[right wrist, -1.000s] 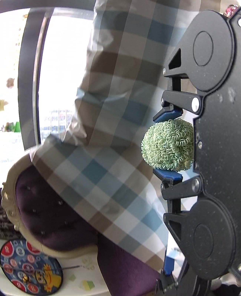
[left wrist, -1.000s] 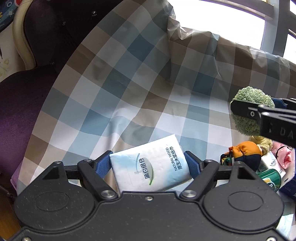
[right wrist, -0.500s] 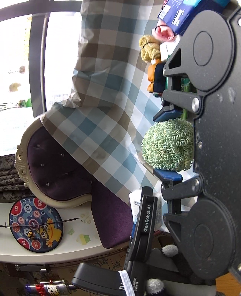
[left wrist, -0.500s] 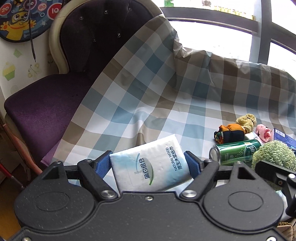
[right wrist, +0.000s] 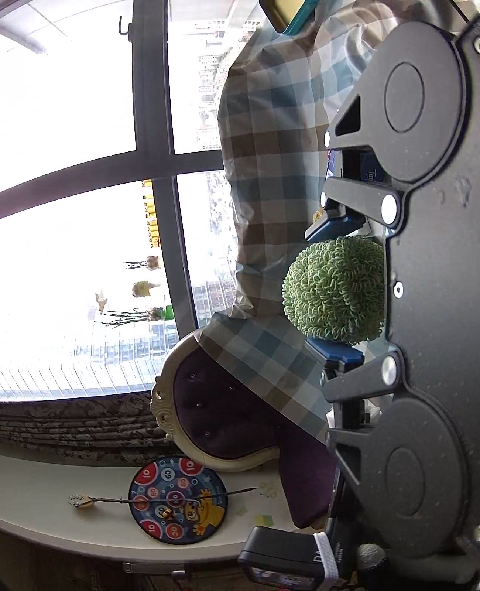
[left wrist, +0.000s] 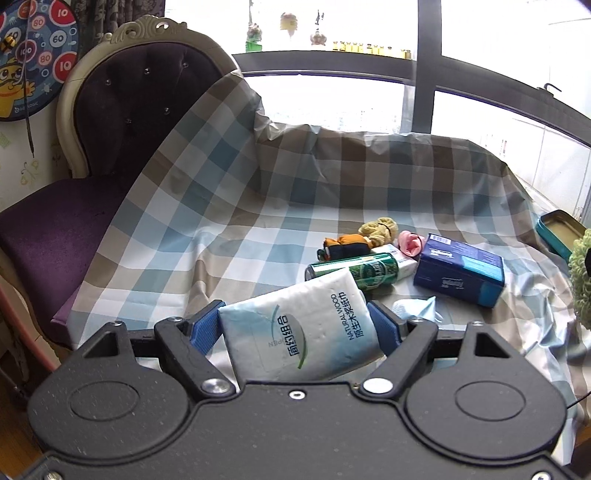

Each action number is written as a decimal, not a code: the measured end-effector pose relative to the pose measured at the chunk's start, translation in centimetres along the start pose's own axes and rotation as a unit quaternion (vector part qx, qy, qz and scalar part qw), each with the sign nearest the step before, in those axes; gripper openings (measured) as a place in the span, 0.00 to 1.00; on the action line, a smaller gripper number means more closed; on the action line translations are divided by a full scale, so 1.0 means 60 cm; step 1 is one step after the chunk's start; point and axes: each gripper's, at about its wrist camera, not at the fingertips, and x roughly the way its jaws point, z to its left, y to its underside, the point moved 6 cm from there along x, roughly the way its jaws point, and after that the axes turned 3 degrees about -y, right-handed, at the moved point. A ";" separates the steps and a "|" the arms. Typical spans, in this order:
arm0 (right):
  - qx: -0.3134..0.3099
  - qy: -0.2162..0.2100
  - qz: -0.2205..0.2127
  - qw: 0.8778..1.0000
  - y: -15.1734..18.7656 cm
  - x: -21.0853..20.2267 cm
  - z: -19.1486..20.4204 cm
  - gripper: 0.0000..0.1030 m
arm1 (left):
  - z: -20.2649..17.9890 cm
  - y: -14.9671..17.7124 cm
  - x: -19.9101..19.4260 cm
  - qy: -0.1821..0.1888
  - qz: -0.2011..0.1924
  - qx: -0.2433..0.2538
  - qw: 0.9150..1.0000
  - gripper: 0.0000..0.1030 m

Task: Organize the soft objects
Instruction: 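Lift and carry the tissue pack with left tool while right tool carries the sponge ball to the basket, then lower the tissue pack into the basket and open left tool while right tool releases the sponge ball, then withdraw both tools from the basket and reach back toward the remaining pile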

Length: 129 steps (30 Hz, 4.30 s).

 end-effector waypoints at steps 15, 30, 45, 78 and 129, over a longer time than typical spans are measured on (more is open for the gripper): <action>0.057 0.054 0.083 0.993 0.089 -0.054 -0.015 0.54 | -0.079 0.108 -0.013 0.044 0.077 0.014 0.996 0.76; 0.109 0.089 0.231 0.963 0.197 -0.016 -0.065 0.54 | -0.092 0.133 0.021 0.033 0.118 0.014 0.992 0.76; 0.101 0.075 0.239 0.963 0.194 -0.006 -0.054 0.55 | -0.081 0.132 0.027 0.023 0.119 0.000 0.993 0.82; 0.100 0.087 0.252 0.959 0.207 0.007 -0.062 0.74 | -0.078 0.141 0.027 0.018 0.124 -0.002 0.992 0.82; 0.147 0.209 0.207 0.944 0.036 0.429 -0.342 0.99 | -0.085 -0.047 0.264 0.014 0.114 0.071 0.991 0.82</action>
